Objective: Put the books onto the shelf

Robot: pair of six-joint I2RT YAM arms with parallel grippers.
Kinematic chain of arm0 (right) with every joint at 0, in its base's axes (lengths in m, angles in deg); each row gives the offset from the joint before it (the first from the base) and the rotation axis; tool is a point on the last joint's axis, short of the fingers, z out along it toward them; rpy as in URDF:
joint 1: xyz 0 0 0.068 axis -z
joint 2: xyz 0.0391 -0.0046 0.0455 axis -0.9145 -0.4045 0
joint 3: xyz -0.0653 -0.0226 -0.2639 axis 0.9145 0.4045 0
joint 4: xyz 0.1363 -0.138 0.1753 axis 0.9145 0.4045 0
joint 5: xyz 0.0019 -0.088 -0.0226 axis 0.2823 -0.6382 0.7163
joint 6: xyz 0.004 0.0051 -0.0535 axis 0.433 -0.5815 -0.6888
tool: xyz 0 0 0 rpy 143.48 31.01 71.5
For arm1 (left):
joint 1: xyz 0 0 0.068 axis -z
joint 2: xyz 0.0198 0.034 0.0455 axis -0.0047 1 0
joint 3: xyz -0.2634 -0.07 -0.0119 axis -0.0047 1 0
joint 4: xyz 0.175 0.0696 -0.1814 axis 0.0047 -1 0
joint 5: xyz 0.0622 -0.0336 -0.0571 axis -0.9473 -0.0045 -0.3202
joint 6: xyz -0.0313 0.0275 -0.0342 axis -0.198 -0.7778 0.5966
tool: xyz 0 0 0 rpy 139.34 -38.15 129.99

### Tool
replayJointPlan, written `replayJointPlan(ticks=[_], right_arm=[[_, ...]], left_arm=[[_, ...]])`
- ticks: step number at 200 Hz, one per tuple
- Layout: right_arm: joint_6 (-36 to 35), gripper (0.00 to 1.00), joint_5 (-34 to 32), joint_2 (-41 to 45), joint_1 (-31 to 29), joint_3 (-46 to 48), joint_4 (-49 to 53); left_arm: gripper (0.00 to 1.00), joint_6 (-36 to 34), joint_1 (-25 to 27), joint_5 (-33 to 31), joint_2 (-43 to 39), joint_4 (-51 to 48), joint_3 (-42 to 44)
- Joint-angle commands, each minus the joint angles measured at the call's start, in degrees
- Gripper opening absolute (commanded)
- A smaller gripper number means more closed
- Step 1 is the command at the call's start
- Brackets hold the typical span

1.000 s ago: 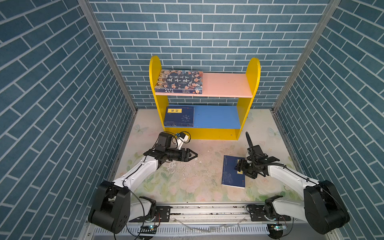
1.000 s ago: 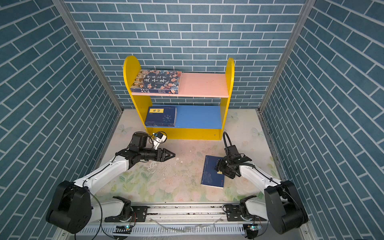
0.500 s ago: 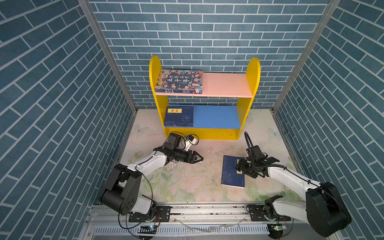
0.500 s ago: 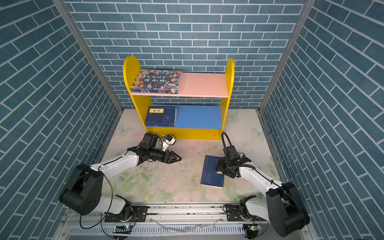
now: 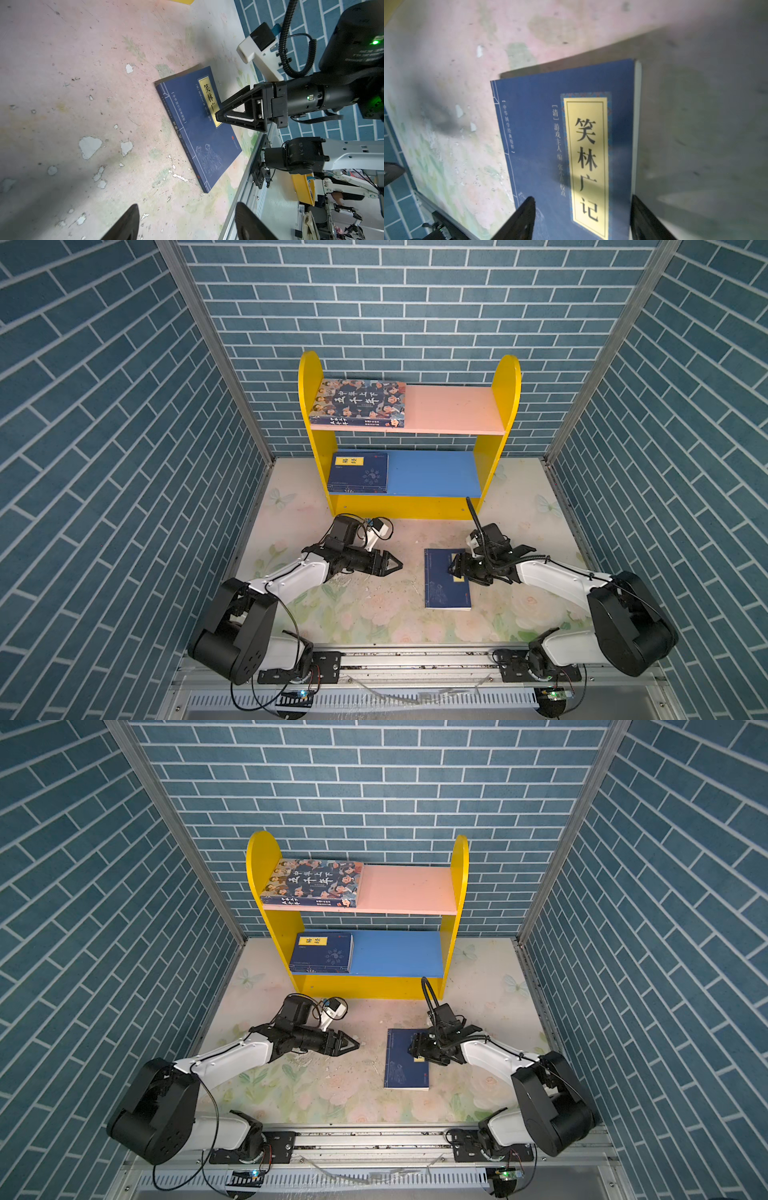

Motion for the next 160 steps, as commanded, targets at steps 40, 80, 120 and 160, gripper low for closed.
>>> replayJointPlan(ticks=[40, 80, 120, 160], right_arm=[[-0.44, 0.73, -0.26, 1.21, -3.38, -1.59, -1.32], [-0.52, 0.73, 1.76, 2.28, -3.31, 1.38, -2.31], [-0.56, 0.73, 4.07, 1.8, -3.1, 2.77, -3.23], [-0.38, 0.72, 8.07, 0.03, -3.07, 3.85, -5.17]], left_arm=[[0.73, 0.6, 0.2, -0.34, 2.34, 3.67, 2.79], [0.72, 2.01, 0.33, -0.03, 5.3, 5.33, 3.03], [0.7, 3.03, 1.25, 1.15, 7.4, 7.76, 3.53], [0.67, 3.09, 2.29, 0.79, 9.43, 9.64, 3.69]])
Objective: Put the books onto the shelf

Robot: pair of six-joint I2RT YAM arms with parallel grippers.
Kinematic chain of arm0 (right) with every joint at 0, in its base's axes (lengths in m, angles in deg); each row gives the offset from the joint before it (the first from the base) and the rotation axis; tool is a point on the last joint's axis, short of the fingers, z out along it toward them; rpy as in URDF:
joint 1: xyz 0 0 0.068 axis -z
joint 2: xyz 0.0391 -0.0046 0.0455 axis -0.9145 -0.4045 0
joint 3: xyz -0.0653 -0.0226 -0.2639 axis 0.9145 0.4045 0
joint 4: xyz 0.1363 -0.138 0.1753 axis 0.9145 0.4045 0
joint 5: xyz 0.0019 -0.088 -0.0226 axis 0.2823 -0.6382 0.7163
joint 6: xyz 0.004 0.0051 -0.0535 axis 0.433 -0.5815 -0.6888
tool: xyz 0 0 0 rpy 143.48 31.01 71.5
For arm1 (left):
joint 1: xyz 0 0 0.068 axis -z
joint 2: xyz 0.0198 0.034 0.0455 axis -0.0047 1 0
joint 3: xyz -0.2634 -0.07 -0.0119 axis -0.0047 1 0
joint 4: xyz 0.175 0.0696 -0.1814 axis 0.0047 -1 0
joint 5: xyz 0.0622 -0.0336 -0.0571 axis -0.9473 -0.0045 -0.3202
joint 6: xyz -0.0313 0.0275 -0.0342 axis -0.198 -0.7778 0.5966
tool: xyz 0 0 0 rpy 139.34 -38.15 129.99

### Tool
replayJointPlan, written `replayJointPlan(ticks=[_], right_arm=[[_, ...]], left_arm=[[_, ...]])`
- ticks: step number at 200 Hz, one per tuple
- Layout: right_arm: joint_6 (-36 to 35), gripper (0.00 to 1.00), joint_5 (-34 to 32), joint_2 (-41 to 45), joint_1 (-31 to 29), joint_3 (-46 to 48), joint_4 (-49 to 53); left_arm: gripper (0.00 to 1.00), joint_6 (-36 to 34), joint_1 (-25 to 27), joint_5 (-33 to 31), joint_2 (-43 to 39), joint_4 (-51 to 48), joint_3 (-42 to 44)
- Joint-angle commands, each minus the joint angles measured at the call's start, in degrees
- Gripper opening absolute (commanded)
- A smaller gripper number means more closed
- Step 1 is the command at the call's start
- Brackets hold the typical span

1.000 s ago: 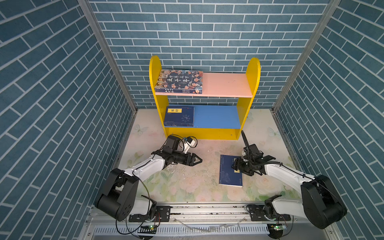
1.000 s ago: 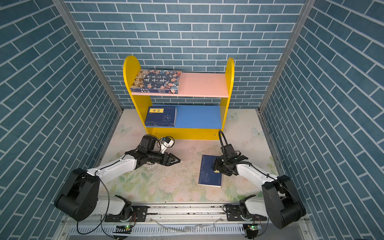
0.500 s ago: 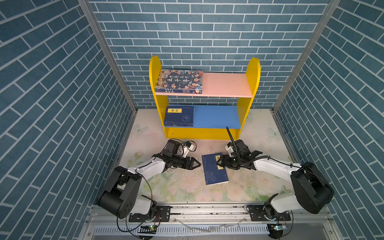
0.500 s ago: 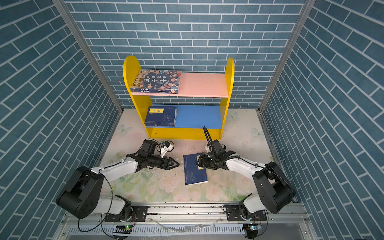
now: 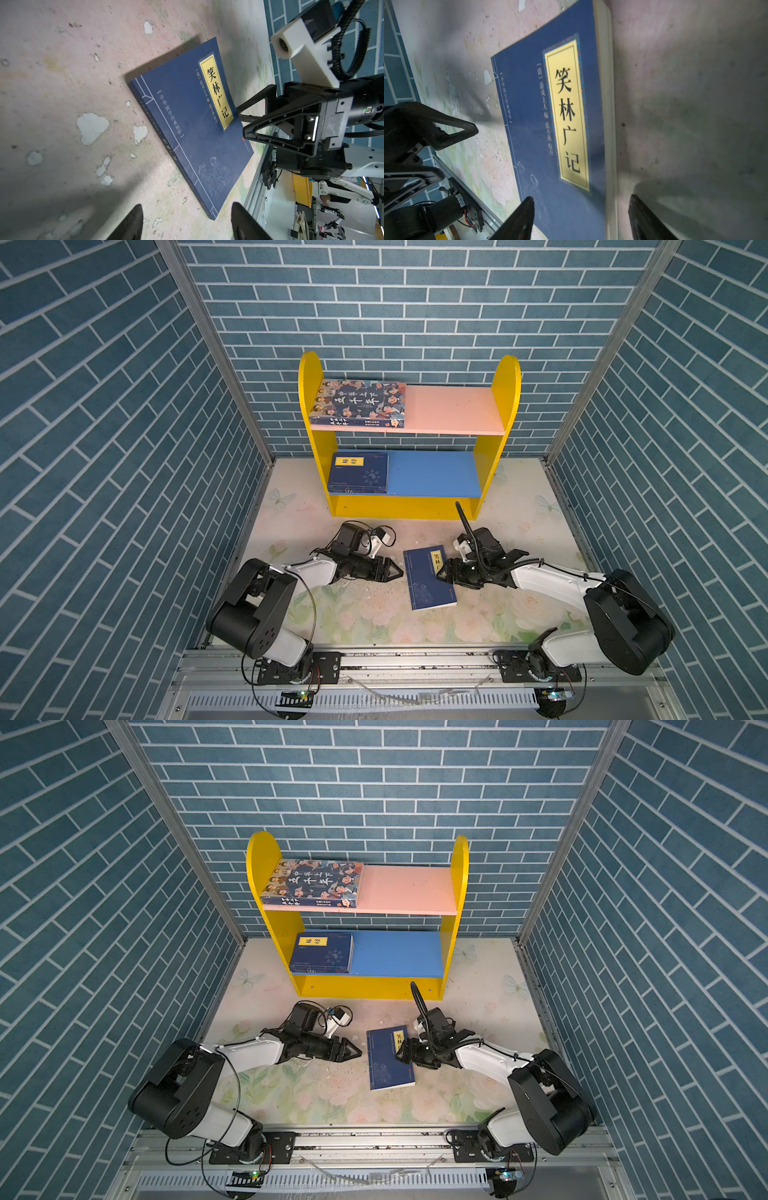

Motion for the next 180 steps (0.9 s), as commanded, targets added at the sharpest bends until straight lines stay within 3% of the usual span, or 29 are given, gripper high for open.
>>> replayJointPlan(ticks=[1, 77, 129, 163, 180], right_arm=[[-0.41, 0.72, 3.85, -1.23, 0.17, 0.83, -1.84], [-0.03, 0.71, 8.75, -5.02, 0.16, 0.59, -3.59], [3.61, 0.68, 10.76, -7.65, 0.19, 1.81, -10.0], [7.74, 0.64, 12.13, -8.01, 0.08, 4.21, -16.72], [9.33, 0.55, 13.26, -8.03, 0.08, 5.08, -19.86]], left_arm=[[0.67, 0.12, 0.76, 0.47, 1.26, 2.55, 0.99], [0.65, 0.91, 2.81, 0.18, 6.0, 4.23, 0.78], [0.65, 1.05, 4.89, 0.87, 9.94, 3.08, -1.42], [0.65, 0.8, 5.27, 0.88, 10.26, 3.18, -1.45], [0.65, 0.78, 5.26, 0.83, 10.14, 3.17, -1.42]])
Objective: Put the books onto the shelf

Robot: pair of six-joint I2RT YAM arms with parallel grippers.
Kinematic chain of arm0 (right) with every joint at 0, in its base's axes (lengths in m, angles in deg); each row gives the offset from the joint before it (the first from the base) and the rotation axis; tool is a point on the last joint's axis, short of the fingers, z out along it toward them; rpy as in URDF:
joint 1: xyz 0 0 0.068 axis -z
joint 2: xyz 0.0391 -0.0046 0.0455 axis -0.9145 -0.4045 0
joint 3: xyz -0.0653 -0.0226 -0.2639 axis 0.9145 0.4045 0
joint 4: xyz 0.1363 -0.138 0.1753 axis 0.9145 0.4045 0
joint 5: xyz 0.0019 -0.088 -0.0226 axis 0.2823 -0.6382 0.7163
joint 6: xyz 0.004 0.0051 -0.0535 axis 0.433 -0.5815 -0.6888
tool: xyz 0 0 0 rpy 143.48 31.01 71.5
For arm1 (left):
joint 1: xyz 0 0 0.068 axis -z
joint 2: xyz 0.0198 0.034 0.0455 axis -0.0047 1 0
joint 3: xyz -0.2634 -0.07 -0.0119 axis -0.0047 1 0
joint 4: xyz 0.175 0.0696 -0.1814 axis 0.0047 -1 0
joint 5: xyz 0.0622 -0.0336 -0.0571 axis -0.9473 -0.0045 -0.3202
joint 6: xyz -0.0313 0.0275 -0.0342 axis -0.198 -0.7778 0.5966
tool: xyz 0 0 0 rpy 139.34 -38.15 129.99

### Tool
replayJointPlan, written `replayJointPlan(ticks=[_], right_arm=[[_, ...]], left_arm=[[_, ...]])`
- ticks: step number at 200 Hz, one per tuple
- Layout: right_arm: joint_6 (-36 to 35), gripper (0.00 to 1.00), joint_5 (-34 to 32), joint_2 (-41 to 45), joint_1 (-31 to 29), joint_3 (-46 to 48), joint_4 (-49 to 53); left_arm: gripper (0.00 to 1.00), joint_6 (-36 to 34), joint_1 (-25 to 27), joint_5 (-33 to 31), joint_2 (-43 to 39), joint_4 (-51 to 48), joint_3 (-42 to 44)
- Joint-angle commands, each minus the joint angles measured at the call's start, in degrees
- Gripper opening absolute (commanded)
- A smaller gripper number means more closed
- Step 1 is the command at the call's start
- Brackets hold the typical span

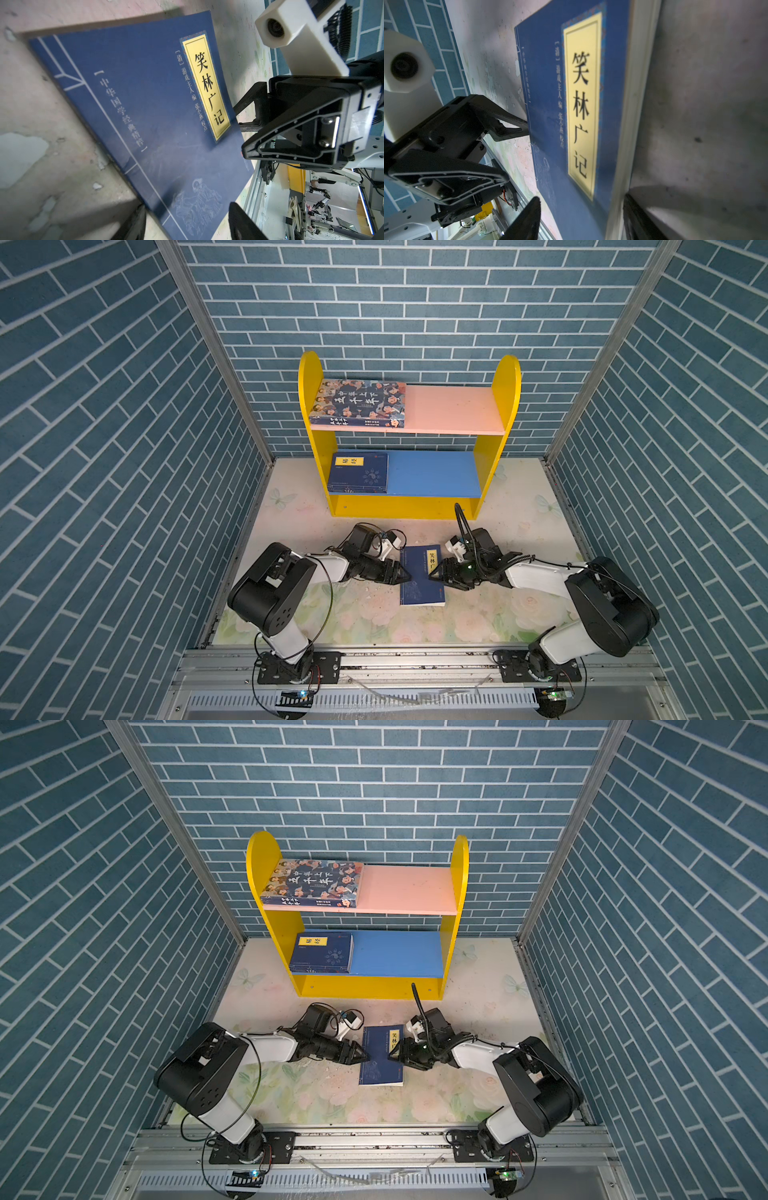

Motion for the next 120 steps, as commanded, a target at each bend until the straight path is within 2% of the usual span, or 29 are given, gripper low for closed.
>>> replayJointPlan(ticks=[1, 48, 65, 81, 120], right_arm=[[3.75, 0.55, 1.33, -2.23, -0.79, 2.27, -5.86], [4.13, 0.43, 1.23, -1.2, -0.79, 2.15, -5.98], [4.13, 0.35, 0.93, -0.64, -0.79, 2.15, -5.66], [3.97, 0.22, 0.84, -0.38, -0.8, 2.15, -5.36], [2.96, 0.07, 0.33, 0.89, -0.79, 2.06, -3.37]], left_arm=[[0.65, -0.41, 1.32, -1.22, 2.04, -2.51, 0.46], [0.65, -1.78, 1.38, -2.36, 2.51, -4.27, -0.09], [0.66, -1.82, 1.33, -2.46, 2.29, -4.27, 0.02], [0.66, -2.01, 1.33, -2.73, 1.93, -4.43, 0.01], [0.67, -2.77, 1.23, -3.58, 1.07, -5.43, 0.17]])
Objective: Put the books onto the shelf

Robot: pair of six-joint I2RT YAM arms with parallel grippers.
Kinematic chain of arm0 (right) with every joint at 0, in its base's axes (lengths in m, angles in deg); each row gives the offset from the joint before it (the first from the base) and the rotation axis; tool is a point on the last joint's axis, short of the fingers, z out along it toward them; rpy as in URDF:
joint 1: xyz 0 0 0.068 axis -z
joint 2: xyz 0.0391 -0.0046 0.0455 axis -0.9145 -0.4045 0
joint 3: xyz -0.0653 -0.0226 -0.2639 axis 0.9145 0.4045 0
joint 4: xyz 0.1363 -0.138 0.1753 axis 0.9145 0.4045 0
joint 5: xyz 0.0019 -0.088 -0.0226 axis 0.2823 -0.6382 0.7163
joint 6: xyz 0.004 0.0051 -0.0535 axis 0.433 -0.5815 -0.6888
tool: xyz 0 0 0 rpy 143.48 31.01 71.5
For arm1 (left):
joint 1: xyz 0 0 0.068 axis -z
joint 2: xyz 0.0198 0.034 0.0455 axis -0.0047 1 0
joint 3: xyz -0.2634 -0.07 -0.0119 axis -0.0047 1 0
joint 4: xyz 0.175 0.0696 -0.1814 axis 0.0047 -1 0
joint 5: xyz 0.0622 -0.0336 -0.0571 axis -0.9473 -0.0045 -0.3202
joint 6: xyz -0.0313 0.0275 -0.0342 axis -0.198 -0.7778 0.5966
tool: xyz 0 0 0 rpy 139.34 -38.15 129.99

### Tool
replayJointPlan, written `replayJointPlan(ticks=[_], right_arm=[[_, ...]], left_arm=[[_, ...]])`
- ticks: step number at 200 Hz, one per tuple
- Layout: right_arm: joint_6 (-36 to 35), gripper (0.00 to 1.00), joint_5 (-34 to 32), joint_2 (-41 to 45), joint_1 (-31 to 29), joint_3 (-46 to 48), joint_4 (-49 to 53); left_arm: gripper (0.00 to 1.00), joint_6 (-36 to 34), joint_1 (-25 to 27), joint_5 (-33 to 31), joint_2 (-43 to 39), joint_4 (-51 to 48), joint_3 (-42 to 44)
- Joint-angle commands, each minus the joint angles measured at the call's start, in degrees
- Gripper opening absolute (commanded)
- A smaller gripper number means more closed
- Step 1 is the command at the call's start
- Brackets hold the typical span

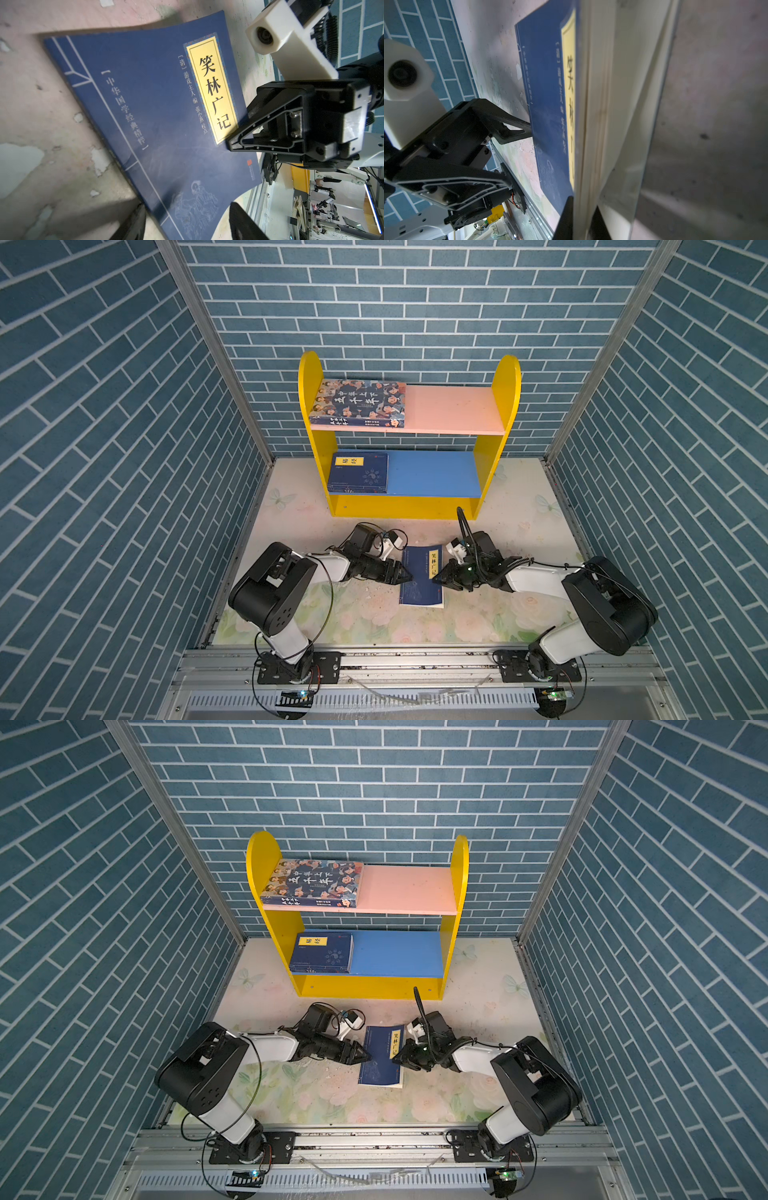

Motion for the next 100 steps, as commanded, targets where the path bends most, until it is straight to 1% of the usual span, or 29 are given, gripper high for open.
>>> replayJointPlan(ticks=[1, 22, 57, 80, 100], right_arm=[[-0.96, 0.07, -0.29, 1.19, -0.55, 0.09, 0.94], [-1.6, 0.0, -0.39, 2.75, -0.5, -0.08, 1.99], [-3.37, 0.0, 1.29, 6.11, -0.33, -1.51, 4.94], [-5.56, 0.0, 2.27, 10.03, -0.2, -2.69, 8.15], [-7.4, 0.0, 3.76, 13.21, 0.17, -3.61, 10.14]], left_arm=[[0.67, -1.44, 0.79, -2.7, 0.83, -4.94, 0.8], [0.68, -2.14, 0.69, -2.98, -0.28, -6.03, 0.6], [0.7, -4.07, -1.16, -2.12, -5.92, -8.6, 0.48], [0.72, -4.25, -3.91, -0.46, -12.23, -9.52, 0.59], [0.73, -4.61, -6.34, 2.18, -14.94, -12.49, -1.22]])
